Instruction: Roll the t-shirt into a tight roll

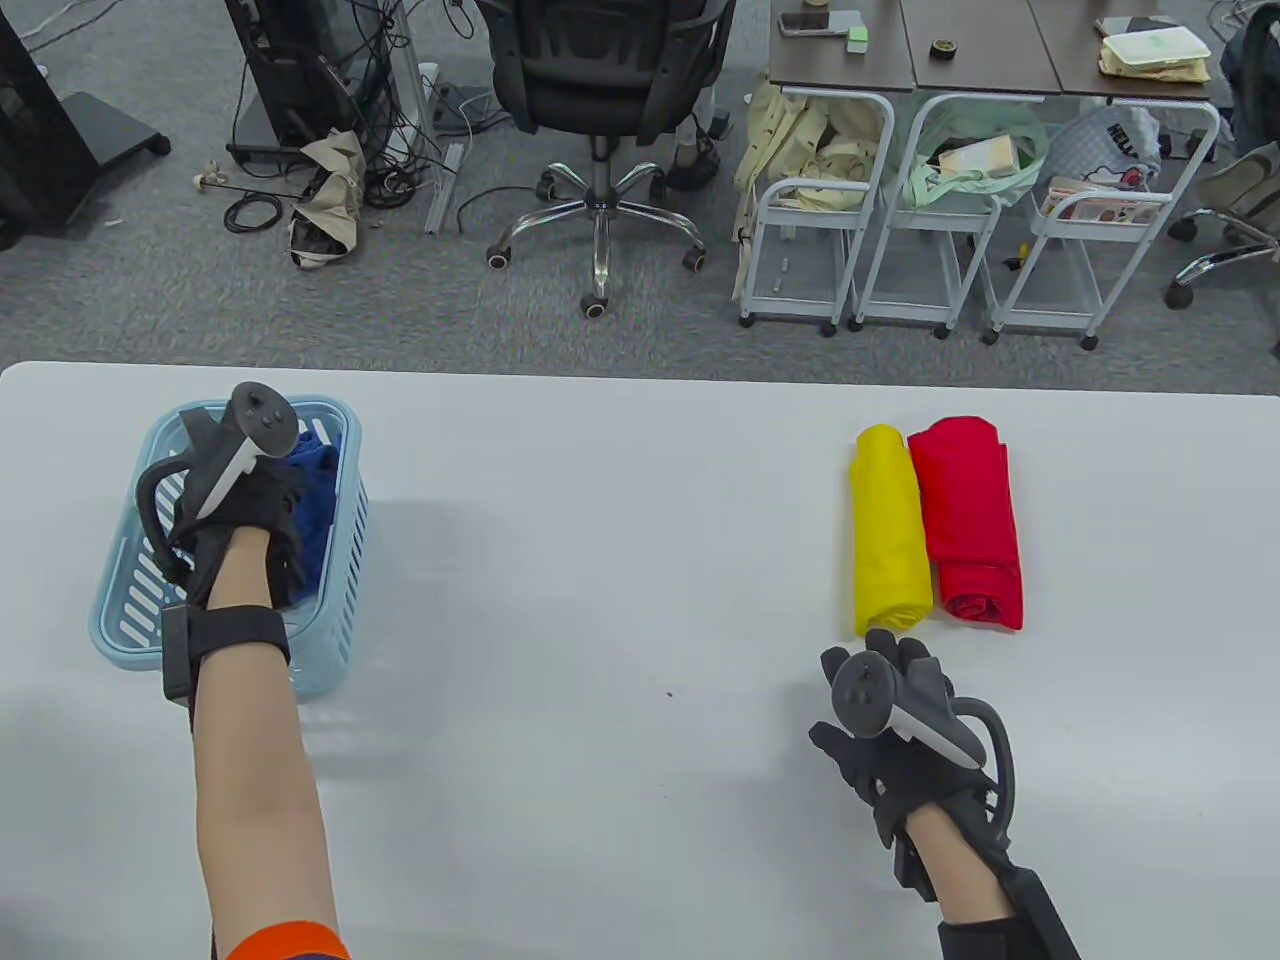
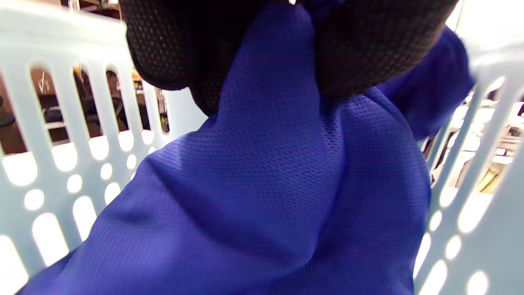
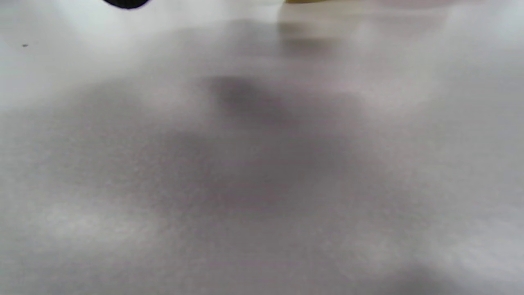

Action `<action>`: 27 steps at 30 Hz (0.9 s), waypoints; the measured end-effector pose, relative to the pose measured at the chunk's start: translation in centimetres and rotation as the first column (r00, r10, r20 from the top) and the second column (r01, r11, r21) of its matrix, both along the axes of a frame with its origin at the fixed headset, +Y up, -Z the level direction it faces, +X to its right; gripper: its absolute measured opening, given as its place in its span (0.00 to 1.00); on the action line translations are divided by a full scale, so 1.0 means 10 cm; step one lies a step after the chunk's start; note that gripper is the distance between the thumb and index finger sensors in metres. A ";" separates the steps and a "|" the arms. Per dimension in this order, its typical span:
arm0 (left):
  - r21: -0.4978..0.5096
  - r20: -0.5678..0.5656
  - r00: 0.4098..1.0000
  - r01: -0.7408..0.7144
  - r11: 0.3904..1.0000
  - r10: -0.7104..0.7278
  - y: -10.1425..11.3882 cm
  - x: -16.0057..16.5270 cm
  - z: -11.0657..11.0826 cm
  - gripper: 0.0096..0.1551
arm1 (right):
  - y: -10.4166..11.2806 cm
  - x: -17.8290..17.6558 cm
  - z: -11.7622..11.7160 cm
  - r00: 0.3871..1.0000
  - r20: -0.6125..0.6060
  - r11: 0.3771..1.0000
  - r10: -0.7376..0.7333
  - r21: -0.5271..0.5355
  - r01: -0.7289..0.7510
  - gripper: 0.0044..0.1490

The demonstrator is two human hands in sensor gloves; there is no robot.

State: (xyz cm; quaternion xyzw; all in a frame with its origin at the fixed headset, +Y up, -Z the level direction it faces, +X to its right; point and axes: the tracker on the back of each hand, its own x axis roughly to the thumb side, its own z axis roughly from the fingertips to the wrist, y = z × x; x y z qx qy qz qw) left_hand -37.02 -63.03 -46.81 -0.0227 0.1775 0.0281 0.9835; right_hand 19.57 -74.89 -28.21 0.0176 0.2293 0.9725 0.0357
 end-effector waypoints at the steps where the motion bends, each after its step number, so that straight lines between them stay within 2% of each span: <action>1: 0.015 0.000 1.000 0.003 1.000 -0.003 0.07 0.02 0.03 0.16 | 0.00 -0.01 0.01 1.000 -0.006 1.000 0.000 0.000 0.000 0.50; 4: 0.039 -0.008 0.999 0.038 0.999 -0.037 0.22 0.10 0.12 0.16 | 0.04 -0.01 0.02 1.000 -0.011 1.000 -0.012 0.014 0.012 0.50; 8: 0.115 -0.016 0.986 0.169 0.979 -0.169 0.50 0.32 0.30 0.16 | 0.06 -0.03 0.04 0.999 -0.022 0.999 -0.030 0.017 0.030 0.51; 14: 0.268 0.023 0.961 0.258 0.928 -0.274 1.06 0.67 0.67 0.16 | 0.13 -0.09 0.12 0.996 -0.052 0.996 -0.068 0.045 0.071 0.55; 20: 0.396 0.065 0.941 0.282 0.874 -0.333 1.55 1.08 1.06 0.16 | 0.21 -0.17 0.17 0.993 -0.091 0.994 -0.079 0.074 0.086 0.55; 23: 0.452 0.104 0.925 0.284 0.846 -0.366 1.68 1.38 1.25 0.16 | 0.25 -0.17 0.19 0.989 -0.104 0.990 -0.107 0.083 0.115 0.56; 27: 0.537 0.197 0.895 0.242 0.808 -0.399 1.73 1.84 1.52 0.16 | 0.30 -0.17 0.21 0.988 -0.112 0.987 -0.111 0.106 0.123 0.56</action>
